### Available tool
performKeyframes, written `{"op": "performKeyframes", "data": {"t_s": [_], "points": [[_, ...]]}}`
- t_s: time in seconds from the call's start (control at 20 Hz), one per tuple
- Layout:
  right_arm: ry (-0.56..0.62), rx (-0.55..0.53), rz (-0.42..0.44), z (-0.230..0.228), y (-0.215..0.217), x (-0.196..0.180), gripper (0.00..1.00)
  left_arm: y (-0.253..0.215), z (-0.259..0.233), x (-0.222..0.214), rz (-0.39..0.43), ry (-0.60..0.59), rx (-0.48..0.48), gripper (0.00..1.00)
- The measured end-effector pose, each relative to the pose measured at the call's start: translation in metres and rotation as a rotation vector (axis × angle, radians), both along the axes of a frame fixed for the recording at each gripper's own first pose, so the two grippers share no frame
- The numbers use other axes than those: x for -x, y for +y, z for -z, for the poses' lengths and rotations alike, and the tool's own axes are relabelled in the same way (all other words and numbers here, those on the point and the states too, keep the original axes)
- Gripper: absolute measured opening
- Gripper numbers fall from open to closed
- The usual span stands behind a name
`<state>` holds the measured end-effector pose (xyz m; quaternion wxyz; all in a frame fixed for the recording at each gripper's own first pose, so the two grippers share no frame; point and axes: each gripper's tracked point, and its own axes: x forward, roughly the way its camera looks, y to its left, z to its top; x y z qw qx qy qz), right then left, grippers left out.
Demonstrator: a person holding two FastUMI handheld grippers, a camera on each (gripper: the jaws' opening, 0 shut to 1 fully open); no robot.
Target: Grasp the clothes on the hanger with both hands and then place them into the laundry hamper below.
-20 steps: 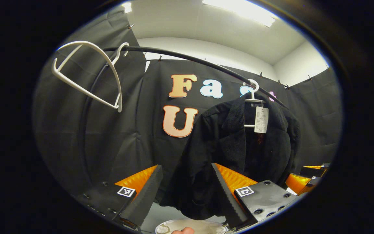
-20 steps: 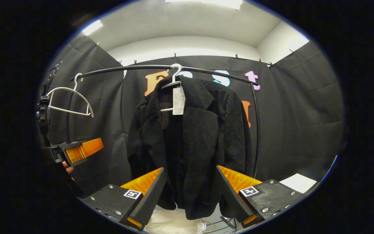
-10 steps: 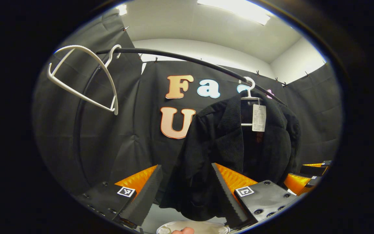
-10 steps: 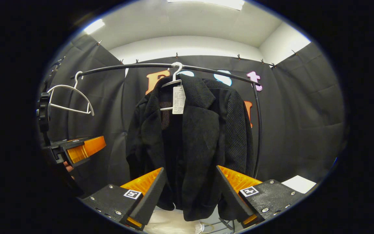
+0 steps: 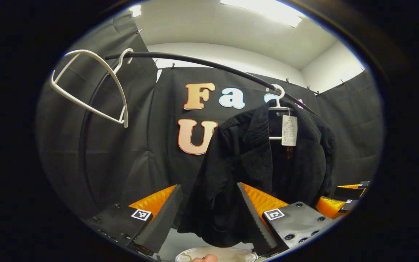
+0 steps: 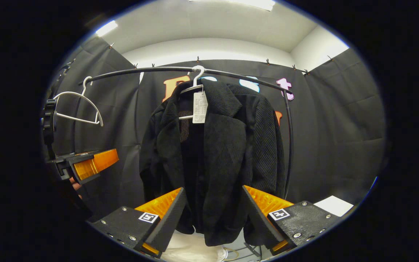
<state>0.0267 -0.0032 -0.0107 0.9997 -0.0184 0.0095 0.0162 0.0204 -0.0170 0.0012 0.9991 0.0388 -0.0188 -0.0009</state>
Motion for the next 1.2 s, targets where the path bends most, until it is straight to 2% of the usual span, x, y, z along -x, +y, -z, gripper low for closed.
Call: {"op": "performKeyframes", "data": {"t_s": [0.25,0.3,0.55,0.6,0.7,0.9,0.95,1.15,1.2], "points": [[0.021,-0.015,-0.023,0.009,0.006,-0.02,0.94,0.009,-0.004,0.004,-0.013,-0.005,-0.009,1.0],[0.028,-0.02,-0.023,0.011,0.006,-0.027,0.94,0.012,-0.005,0.006,-0.02,-0.007,-0.011,0.96],[0.049,-0.018,0.043,0.02,-0.011,-0.069,0.94,0.031,-0.008,0.015,-0.063,-0.015,-0.014,0.96],[0.051,-0.02,0.049,0.022,-0.013,-0.076,0.94,0.035,-0.009,0.016,-0.071,-0.016,-0.014,1.0],[0.059,-0.025,0.046,0.025,-0.014,-0.092,0.94,0.04,-0.008,0.018,-0.078,-0.013,-0.018,0.96],[0.034,-0.046,0.01,0.013,-0.002,-0.127,0.94,0.032,-0.007,0.017,-0.039,-0.005,-0.011,0.96],[0.038,-0.041,0.01,0.012,-0.003,-0.133,1.0,0.023,-0.005,0.013,-0.014,-0.003,-0.003,0.96],[0.04,-0.062,0.026,0.004,-0.014,-0.136,0.43,-0.028,0.006,-0.009,0.112,0.019,0.026,1.0],[0.041,-0.058,0.029,0.003,-0.019,-0.133,0.29,-0.041,0.011,-0.018,0.142,0.027,0.031,0.93]]}}
